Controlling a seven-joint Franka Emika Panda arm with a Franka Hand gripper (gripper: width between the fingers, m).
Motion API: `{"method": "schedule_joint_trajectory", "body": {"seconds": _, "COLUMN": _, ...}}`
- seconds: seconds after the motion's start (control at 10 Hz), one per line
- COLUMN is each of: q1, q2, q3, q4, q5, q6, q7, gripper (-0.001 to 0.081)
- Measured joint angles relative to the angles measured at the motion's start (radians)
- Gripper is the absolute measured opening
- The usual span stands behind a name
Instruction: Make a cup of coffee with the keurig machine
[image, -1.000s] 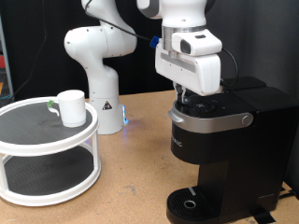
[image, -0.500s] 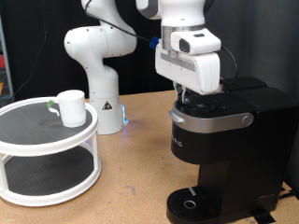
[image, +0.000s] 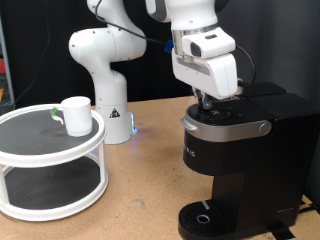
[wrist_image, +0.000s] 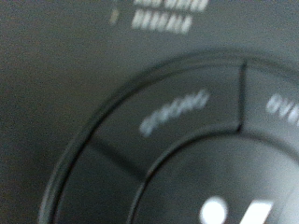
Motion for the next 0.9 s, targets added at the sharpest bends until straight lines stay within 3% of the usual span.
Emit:
{"method": "schedule_joint_trajectory", "body": {"seconds": 0.4, "q1": 0.003, "q2": -0.032, "q3": -0.002, "q4": 0.013, "q5": 0.114, "q6": 0.007, "q7": -0.025, "gripper": 0.0001}}
{"method": "schedule_joint_trajectory", "body": {"seconds": 0.9, "q1": -0.007, "q2": -0.078, "q3": -0.011, "q4": 0.029, "q5": 0.092, "q6": -0.027, "q7": -0.032, "gripper": 0.0001}}
